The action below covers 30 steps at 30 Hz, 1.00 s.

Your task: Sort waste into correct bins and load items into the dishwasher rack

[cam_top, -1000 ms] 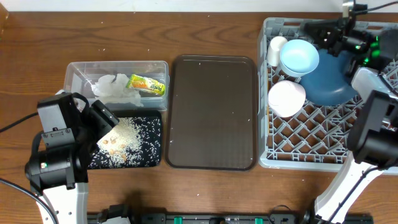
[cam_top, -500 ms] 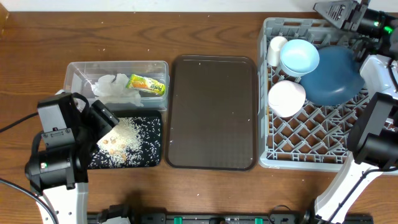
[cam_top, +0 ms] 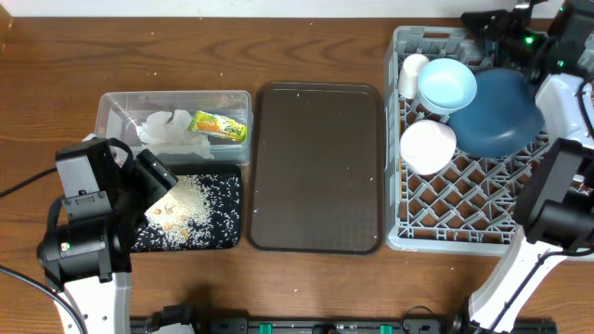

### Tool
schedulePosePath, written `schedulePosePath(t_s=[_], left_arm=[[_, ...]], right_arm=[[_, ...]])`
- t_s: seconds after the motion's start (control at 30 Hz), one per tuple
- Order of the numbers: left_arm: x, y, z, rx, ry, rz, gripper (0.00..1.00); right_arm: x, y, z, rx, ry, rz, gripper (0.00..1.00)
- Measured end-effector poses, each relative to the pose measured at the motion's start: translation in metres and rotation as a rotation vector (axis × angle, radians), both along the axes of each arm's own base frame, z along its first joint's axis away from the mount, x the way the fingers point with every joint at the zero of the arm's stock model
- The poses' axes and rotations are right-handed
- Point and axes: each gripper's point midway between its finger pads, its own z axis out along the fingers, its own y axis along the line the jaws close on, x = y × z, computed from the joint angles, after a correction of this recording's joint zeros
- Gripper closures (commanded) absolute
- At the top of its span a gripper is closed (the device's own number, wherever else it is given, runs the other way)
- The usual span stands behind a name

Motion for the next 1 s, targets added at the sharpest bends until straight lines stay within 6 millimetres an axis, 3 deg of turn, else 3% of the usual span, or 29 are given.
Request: schedulePosePath(t_s=[0.1,0.2,0.27,0.3,0.43,0.57,0.67,0.7,0.87,0.9,1.0], left_arm=[[0.0,0.0,0.0,-0.001,0.001,0.0,0.15],[0.0,0.0,0.0,0.0,0.001,0.0,0.15],[0.0,0.0,0.0,-0.001,0.002,0.0,0.15],[0.0,0.0,0.0,-0.001,0.001,0.0,0.15],[0.0,0.0,0.0,0.0,0.001,0.0,0.15],[0.0,0.0,0.0,0.0,0.001,0.0,0.15],[0.0,0.0,0.0,0.0,0.001,0.0,0.15],[0.0,0.0,0.0,0.0,0.001,0.0,0.15],[0.0,0.0,0.0,0.0,0.001,0.0,0.15],[0.0,0.0,0.0,0.0,0.001,0.0,0.15],[0.0,0.0,0.0,0.0,0.001,0.0,0.15]], right_arm=[[-0.009,-0.004,-0.001,-0.198,0.078,-0.004,0.91],[-0.02,-0.011,0.018,-0.492,0.1,-0.005,0.89],[-0.028,-0.007,0.038,-0.699,0.078,0.013,0.44],[-0.035,-0.001,0.046,-0.797,0.07,0.036,0.01],[-0.074,0.052,0.058,-1.071,0.074,0.223,0.01],[-0.105,0.098,0.035,-1.17,0.112,0.423,0.01],[-0.121,0.109,0.011,-1.185,0.168,0.519,0.01],[-0.123,0.109,0.005,-1.185,0.182,0.533,0.07],[-0.133,0.101,-0.023,-1.194,0.258,0.588,0.65],[-0.133,0.1,-0.028,-1.192,0.27,0.59,0.7],[-0.129,0.097,-0.049,-1.2,0.288,0.588,0.71]])
